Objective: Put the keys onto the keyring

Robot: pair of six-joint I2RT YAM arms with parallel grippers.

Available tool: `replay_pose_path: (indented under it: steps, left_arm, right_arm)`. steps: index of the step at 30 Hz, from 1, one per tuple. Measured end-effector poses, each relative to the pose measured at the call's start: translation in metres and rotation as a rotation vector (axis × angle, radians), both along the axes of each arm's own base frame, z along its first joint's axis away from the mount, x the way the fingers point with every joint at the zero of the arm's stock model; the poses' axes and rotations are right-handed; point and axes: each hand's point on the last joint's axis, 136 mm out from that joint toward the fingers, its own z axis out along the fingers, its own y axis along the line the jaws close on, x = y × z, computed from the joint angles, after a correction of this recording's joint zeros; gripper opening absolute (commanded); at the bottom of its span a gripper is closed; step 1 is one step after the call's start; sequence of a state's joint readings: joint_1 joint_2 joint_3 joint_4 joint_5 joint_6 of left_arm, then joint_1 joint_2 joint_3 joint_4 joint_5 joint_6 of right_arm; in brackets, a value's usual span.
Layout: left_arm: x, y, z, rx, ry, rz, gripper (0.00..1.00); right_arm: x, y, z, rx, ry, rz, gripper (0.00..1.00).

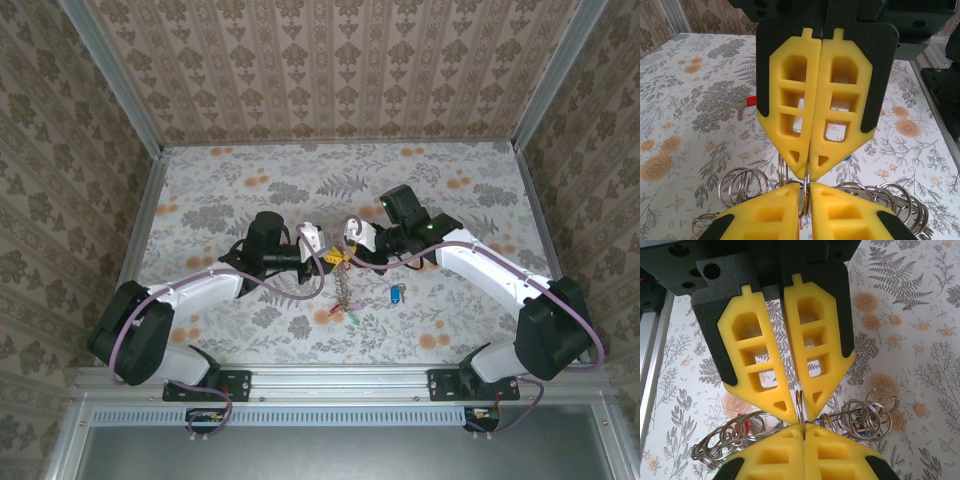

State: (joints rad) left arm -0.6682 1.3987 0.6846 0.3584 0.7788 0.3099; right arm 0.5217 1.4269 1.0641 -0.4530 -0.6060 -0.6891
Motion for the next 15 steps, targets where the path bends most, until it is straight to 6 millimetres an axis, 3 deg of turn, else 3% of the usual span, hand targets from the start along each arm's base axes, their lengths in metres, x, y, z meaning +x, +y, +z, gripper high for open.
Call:
replay_pose_path:
  steps: [6,15]
  left_arm:
    - [0.0008,0.0002,-0.0005,0.003,-0.002,0.004,0.12]
    - [0.0011,0.0008,-0.0018,0.008,0.001,0.008,0.16]
  right_arm:
    - [0.0000,0.0001,0.0000,0.002,0.009,-0.008,0.00]
    - [0.0006,0.0007,-0.0012,0.012,0.015,-0.016,0.00]
